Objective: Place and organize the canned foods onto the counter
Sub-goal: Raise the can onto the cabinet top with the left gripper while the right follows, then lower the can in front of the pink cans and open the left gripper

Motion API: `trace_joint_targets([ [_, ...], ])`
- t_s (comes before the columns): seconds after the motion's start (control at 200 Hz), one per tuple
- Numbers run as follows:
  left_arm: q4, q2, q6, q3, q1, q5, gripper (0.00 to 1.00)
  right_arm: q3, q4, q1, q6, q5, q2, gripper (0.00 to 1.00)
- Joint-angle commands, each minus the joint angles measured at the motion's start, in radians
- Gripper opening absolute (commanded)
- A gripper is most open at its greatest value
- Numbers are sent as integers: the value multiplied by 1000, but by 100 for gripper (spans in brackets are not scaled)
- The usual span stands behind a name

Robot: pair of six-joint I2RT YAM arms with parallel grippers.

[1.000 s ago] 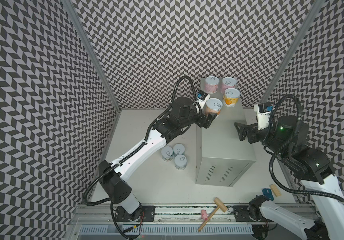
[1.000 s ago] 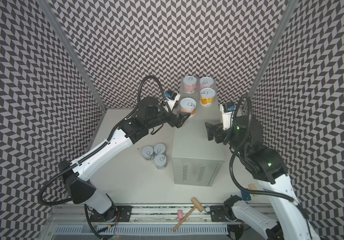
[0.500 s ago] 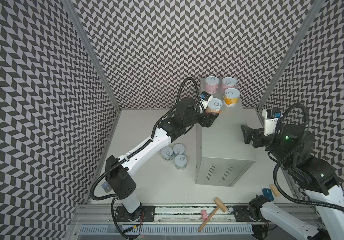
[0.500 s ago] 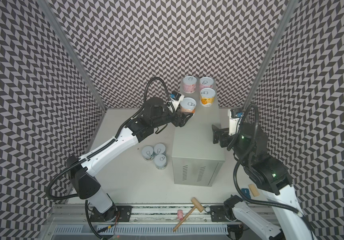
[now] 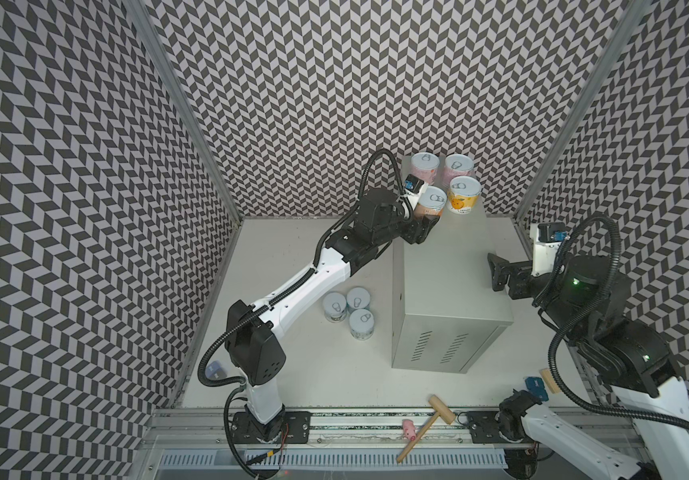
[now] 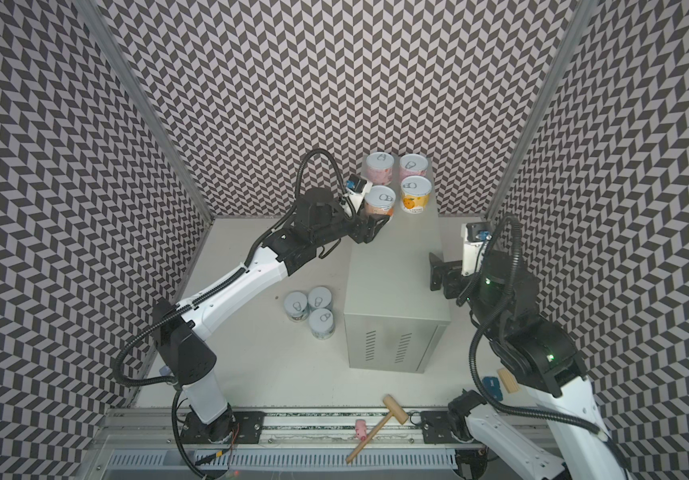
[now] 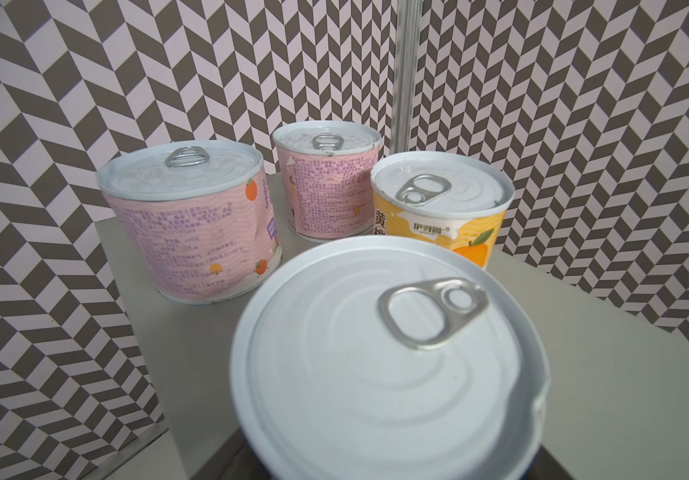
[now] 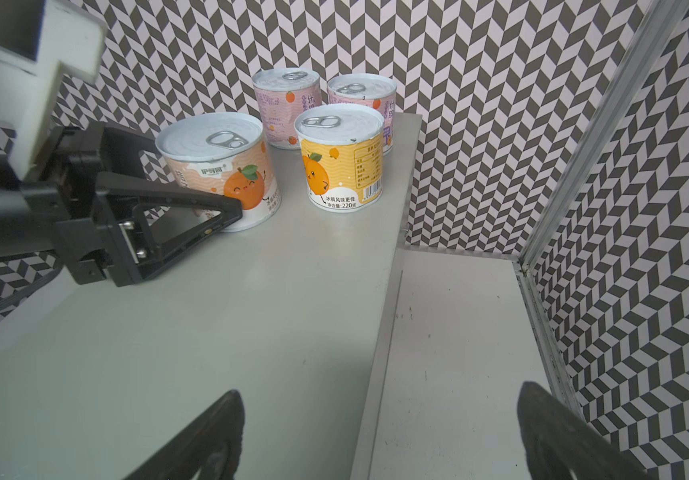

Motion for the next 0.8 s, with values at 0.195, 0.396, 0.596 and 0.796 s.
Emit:
trace_joint_targets([
  [0.195,13,59,11,62,29,-13,75,-23,60,-3,-5,-10,-18,99],
  [0.396,13,81,13,74,35,-4,75,-23,64,-4,-3,-22,-18,99],
  [0.596,12,103,18,92,38,7,75,-26,64,-3,-3,-22,-27,99],
  [0.796,-5,129,24,116,39,9,75,-27,64,-3,-5,-18,-30,99],
])
